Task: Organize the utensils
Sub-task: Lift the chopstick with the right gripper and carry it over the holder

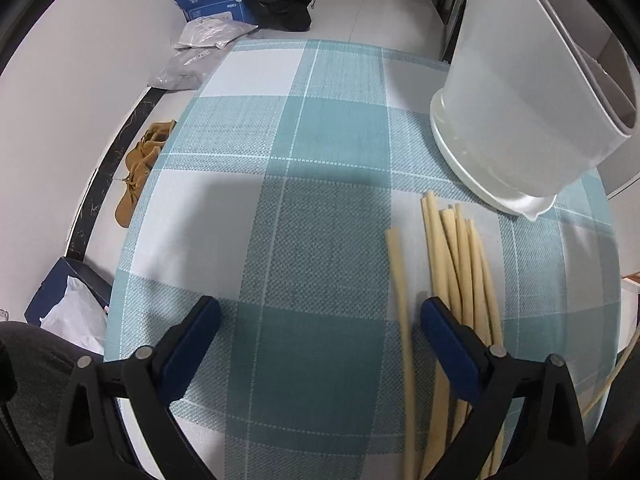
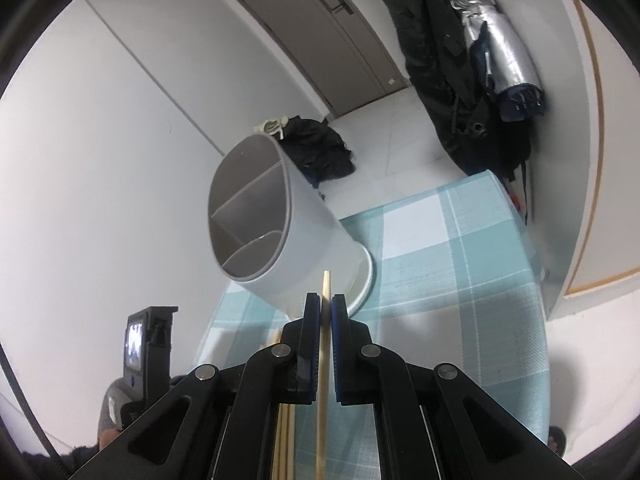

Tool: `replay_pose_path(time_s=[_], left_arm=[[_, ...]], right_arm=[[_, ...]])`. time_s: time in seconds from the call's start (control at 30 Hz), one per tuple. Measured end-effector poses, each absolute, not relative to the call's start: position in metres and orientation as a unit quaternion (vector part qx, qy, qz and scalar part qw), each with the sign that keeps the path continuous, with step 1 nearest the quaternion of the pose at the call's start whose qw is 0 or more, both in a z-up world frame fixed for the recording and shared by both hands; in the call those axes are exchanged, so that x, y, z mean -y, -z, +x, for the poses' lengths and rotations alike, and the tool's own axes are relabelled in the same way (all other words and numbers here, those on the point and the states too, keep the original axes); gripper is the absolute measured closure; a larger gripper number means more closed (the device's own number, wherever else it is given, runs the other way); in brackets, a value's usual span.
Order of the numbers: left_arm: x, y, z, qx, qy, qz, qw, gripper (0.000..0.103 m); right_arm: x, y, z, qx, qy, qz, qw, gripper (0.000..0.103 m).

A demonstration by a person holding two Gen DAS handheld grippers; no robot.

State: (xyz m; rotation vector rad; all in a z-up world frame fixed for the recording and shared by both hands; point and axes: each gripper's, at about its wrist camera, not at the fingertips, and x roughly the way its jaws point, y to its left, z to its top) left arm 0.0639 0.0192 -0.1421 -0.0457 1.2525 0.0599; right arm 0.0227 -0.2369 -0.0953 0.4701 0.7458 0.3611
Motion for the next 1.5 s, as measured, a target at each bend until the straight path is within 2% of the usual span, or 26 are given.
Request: replay_pose_path(time_s=[0.03, 0.13, 0.2, 0.23, 0.3, 0.37, 0.7, 1.1, 1.5], left_arm=[[-0.019, 0.141, 0.065, -0.584, -0.028, -0.020, 0.811, 0.013], [-0.013, 0.138, 0.069, -0.585, -0.026, -0.014, 0.811, 0.033], [-0.008, 0.137, 0.074, -0.586, -0.022, -0.015, 0.810, 0.055], [-0.006, 0.137, 0.076, -0.586, -0.021, -0.015, 0.810, 0.061], [-0.002, 0.136, 0.080, -0.585, -0.017, -0.015, 0.811, 0.087], [0.001, 0.135, 0.078, -0.586, -0.018, -0.017, 0.810, 0.099], [-0.009, 0.116, 0.069, -0.544, -0.006, -0.040, 0.838, 0.101], [-0.017, 0.045, 0.032, -0.391, 0.082, -0.096, 0.912, 0.101], [-0.015, 0.030, 0.015, -0.369, 0.133, -0.079, 0.916, 0.101]], right_arm=[[0.238, 0.095, 0.020, -0.359, -0.173, 0.226, 0.889, 0.098], [0.240, 0.096, 0.019, -0.359, -0.171, 0.230, 0.888, 0.098], [0.241, 0.097, 0.019, -0.359, -0.170, 0.230, 0.888, 0.098], [0.241, 0.097, 0.019, -0.358, -0.171, 0.229, 0.889, 0.098], [0.240, 0.097, 0.018, -0.356, -0.173, 0.226, 0.890, 0.098], [0.238, 0.097, 0.018, -0.356, -0.173, 0.220, 0.891, 0.098], [0.220, 0.080, 0.008, -0.335, -0.179, 0.179, 0.907, 0.098], [0.177, 0.046, -0.016, -0.260, -0.203, 0.109, 0.938, 0.098], [0.145, 0.039, -0.021, -0.240, -0.211, 0.068, 0.945, 0.099]])
